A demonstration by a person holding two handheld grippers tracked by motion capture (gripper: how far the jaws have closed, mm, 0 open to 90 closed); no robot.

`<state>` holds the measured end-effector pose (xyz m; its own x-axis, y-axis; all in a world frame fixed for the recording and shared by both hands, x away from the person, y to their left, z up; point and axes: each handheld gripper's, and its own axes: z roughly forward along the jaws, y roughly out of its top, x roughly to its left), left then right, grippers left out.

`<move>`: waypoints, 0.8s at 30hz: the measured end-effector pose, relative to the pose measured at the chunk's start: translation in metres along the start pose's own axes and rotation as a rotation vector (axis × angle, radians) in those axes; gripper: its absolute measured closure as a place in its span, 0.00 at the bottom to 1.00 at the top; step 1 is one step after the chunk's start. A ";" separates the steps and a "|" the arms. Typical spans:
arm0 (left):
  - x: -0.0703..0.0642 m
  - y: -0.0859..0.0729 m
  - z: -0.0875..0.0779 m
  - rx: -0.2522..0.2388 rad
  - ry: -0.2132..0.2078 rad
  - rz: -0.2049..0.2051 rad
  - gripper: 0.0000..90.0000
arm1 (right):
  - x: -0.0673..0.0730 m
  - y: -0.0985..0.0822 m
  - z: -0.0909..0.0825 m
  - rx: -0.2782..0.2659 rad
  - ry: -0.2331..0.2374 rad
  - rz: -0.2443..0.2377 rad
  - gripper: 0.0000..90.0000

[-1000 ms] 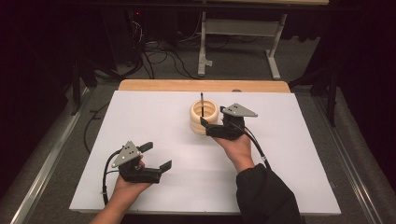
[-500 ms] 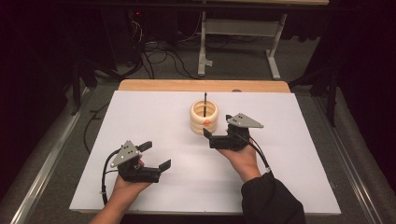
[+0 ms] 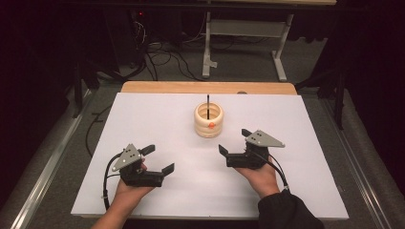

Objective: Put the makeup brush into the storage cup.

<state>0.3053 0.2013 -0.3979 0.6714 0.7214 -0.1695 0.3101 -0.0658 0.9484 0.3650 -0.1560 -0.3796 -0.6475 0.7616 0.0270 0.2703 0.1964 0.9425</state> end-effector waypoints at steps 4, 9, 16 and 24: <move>-0.001 0.000 0.000 0.001 0.001 0.002 0.00 | -0.003 -0.008 -0.016 -0.009 -0.009 -0.005 0.01; -0.001 -0.001 0.001 0.004 0.003 0.003 0.00 | -0.009 -0.021 -0.041 -0.030 -0.025 -0.004 0.01; -0.005 -0.002 0.000 0.011 0.002 0.005 0.00 | -0.017 -0.033 -0.068 -0.072 -0.056 -0.005 0.01; -0.014 -0.003 0.000 0.023 -0.005 0.024 0.01 | -0.016 -0.037 -0.075 -0.091 -0.065 -0.017 0.02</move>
<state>0.2948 0.1917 -0.3988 0.6826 0.7156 -0.1479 0.3088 -0.0991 0.9459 0.3117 -0.2222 -0.3899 -0.6029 0.7978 -0.0085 0.1917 0.1551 0.9691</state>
